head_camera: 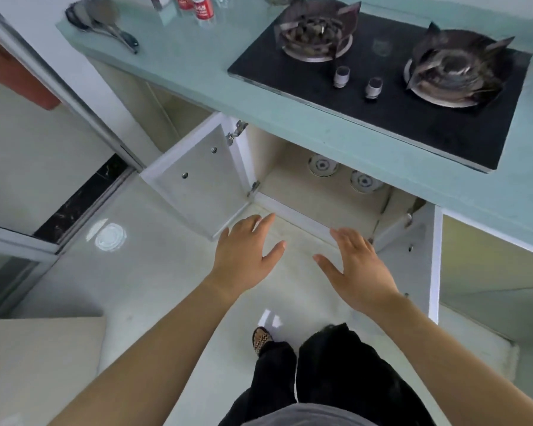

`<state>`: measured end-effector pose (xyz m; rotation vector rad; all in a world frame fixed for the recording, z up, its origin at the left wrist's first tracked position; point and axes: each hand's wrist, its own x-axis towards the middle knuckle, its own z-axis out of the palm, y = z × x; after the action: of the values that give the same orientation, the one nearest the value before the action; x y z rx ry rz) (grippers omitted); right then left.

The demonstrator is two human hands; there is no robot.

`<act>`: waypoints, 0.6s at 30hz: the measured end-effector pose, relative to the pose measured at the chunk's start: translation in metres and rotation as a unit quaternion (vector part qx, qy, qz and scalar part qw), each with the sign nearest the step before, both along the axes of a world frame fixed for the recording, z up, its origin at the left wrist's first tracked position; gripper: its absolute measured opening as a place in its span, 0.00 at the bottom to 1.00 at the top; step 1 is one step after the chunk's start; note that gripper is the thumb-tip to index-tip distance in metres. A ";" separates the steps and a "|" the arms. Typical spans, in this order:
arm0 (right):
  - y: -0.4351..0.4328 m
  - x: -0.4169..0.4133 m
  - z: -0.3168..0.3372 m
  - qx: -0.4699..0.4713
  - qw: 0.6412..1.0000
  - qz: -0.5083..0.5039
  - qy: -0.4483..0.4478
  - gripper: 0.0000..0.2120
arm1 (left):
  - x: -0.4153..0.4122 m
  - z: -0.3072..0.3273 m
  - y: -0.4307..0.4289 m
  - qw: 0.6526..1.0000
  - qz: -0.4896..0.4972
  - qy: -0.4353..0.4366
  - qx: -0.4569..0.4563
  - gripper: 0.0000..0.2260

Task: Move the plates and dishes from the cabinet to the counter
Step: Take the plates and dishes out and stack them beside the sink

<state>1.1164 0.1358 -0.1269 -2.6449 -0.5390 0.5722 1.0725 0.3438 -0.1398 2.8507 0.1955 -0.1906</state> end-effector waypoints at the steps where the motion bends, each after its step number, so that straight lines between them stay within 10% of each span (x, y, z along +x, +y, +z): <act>1: 0.008 0.014 -0.006 -0.003 1.000 -0.003 0.009 0.31 | 0.013 -0.005 0.008 1.000 0.002 0.001 -0.004 0.27; 11: 0.092 0.147 -0.118 -0.084 0.994 0.065 0.039 0.30 | 0.147 -0.122 0.070 0.997 0.010 0.080 -0.018 0.27; 18: 0.133 0.235 -0.315 -0.126 0.991 0.021 0.027 0.28 | 0.249 -0.301 0.121 0.997 -0.037 0.074 0.005 0.26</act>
<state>1.3513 0.2687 -0.4421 -2.8487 -0.5378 0.7687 1.3217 0.4644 -0.4411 2.8570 0.1221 -0.4176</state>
